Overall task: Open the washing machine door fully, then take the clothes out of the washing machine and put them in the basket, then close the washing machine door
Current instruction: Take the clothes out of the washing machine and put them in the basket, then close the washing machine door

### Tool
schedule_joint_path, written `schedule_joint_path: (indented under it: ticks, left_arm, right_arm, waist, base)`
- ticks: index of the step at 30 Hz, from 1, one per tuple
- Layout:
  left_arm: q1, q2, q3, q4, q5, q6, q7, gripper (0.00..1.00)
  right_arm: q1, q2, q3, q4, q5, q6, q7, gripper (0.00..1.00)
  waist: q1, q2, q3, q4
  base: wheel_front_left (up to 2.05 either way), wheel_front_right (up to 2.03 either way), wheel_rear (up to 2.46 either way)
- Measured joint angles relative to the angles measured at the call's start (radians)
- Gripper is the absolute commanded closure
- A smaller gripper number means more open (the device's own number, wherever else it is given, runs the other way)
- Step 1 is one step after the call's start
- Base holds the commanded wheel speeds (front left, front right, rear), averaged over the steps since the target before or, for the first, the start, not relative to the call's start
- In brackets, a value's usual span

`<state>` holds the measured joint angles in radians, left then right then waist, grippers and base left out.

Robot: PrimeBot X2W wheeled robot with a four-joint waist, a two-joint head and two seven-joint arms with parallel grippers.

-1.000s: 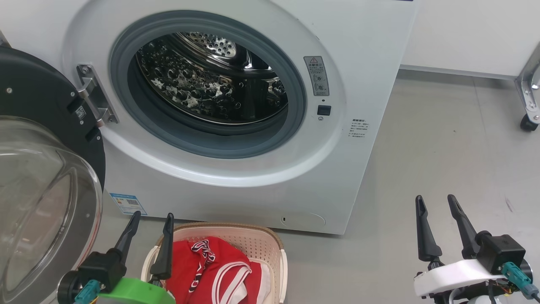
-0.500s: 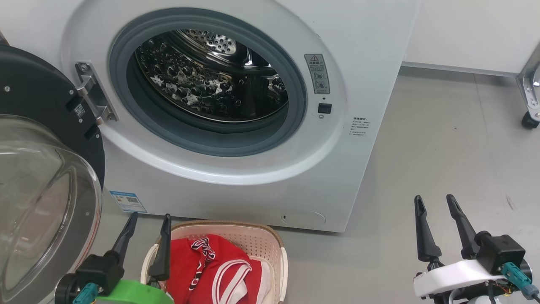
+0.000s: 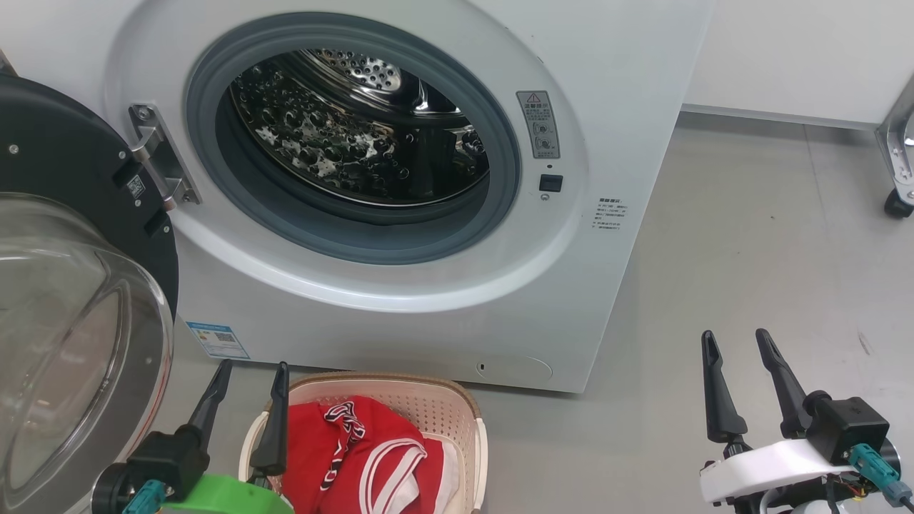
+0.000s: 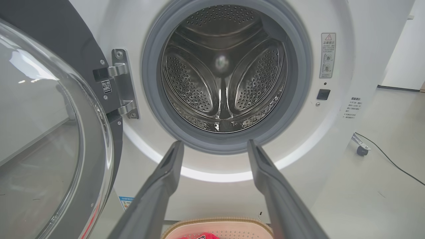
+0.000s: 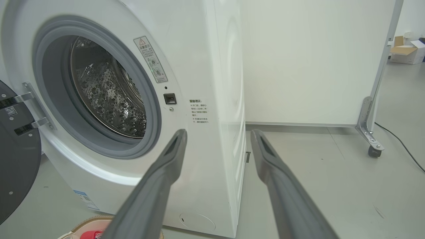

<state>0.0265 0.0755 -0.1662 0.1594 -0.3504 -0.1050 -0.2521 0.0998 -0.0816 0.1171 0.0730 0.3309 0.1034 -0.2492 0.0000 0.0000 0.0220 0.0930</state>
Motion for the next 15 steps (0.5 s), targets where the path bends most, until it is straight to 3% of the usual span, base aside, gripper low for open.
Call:
schedule_joint_path:
  ticks: [15]
  left_arm:
    - [0.005,-0.003,0.002,-0.001,0.0,0.0,0.0,0.0]
  right_arm:
    - [0.001,0.0,-0.001,0.002,0.0,0.0,0.0,0.0]
  waist:
    - [0.0,0.0,0.001,-0.005]
  base:
    - [-0.46,0.46,0.0]
